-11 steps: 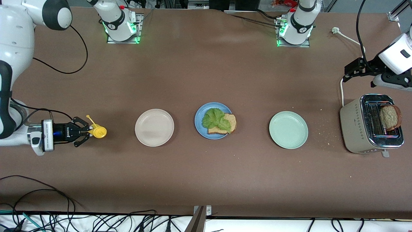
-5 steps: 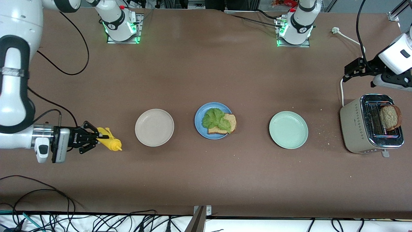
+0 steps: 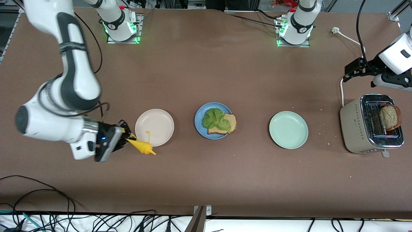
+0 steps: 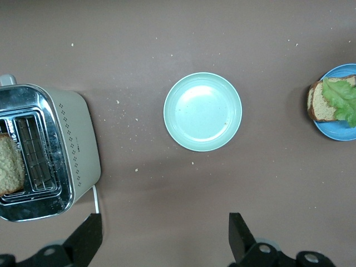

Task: Make sandwich in blue plate with both arms
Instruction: 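Carry the mustard bottle over the lettuce on the blue plate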

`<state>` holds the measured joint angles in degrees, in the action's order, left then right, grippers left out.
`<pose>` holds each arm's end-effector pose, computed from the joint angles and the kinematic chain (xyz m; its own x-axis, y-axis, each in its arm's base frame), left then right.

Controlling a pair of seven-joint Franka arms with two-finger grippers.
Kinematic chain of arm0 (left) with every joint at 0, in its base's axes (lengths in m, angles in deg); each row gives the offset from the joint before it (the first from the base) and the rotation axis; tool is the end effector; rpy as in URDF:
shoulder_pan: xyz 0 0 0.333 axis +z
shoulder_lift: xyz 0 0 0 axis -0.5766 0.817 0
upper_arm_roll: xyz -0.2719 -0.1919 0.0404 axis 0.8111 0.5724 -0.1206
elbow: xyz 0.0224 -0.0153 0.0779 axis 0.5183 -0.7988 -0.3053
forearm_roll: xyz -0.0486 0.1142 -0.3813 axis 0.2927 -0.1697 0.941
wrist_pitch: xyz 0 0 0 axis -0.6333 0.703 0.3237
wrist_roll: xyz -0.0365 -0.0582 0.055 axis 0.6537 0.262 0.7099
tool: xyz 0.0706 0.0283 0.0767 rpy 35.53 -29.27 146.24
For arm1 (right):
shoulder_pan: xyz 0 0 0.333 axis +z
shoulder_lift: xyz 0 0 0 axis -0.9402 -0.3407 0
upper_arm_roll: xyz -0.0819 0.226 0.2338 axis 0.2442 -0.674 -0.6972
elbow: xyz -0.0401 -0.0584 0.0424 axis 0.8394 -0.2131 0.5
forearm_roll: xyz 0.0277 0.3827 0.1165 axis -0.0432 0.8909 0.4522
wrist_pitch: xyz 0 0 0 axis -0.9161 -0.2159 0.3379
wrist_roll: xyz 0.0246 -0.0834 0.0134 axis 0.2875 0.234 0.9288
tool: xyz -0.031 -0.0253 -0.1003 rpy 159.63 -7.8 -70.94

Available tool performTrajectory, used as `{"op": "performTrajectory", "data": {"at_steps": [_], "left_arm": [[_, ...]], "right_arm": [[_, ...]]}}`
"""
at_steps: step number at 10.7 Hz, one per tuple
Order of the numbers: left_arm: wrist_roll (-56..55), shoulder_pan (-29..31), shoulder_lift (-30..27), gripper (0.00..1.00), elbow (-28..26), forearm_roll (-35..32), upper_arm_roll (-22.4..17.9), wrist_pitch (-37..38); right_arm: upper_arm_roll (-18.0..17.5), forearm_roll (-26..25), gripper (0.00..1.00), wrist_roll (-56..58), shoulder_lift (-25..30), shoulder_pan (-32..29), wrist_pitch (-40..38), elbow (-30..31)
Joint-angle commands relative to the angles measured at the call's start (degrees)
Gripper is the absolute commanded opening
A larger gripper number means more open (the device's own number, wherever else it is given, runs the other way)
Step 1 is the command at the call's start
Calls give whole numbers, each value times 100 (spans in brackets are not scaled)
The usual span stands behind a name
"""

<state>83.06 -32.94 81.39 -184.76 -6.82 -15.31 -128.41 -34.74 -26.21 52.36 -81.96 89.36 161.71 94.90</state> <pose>0.5553 -0.0069 0.6108 0.9849 -0.1718 -0.0228 -0.1710 -0.9847 0.0348 0.7305 0.1945 0.4093 0.5502 0.7728 0.3163 0.8348 -0.5012 -0.2277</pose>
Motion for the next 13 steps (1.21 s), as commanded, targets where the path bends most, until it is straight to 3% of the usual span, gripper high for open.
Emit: {"op": "performTrajectory", "data": {"at_steps": [1,3,4,6,9,13], "left_arm": [[89,45,36,100,110,134,12,123],[89,45,36,100,110,142,12,123],[89,54,36,100,110,134,12,123],[89,63,36,100,110,134,12,123],[89,63,36,100,110,134,12,123],[89,133,45,100,102,134,3,123]], "right_arm": [[-925,-2266,0,-1788,241,278,302,143],[-1910,-4000,0,-3335,250,278,250,195],[-2263,-4503,0,-3830,241,278,224,291],[-2809,-4981,0,-4168,224,304,197,476],[-2943,-5596,0,-4291,31,934,162,679],[-2943,-6834,0,-4836,-259,1744,-470,705]]}}
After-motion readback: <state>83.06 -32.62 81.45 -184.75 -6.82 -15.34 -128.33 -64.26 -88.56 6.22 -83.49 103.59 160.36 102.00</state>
